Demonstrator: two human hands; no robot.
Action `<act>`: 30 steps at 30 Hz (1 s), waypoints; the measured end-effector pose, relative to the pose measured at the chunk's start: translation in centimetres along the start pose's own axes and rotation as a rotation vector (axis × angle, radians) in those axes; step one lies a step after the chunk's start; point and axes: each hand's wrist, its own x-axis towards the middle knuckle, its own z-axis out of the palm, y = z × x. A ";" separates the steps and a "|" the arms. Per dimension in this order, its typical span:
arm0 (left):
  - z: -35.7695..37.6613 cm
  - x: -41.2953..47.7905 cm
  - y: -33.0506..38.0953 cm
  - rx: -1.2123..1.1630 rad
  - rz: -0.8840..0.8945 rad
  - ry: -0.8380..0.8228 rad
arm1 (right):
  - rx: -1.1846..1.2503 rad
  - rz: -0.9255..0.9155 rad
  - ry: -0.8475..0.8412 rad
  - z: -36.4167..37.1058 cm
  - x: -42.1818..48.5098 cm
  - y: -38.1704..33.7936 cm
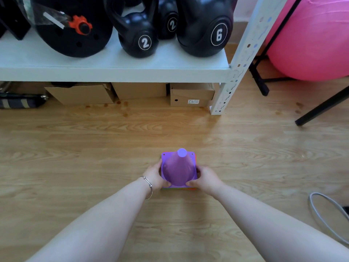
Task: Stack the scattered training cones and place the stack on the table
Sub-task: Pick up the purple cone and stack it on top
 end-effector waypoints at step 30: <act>0.0 2.8 -0.8 0.301 0.002 0.048 | 0.105 0.117 -0.010 -0.6 1.8 -0.8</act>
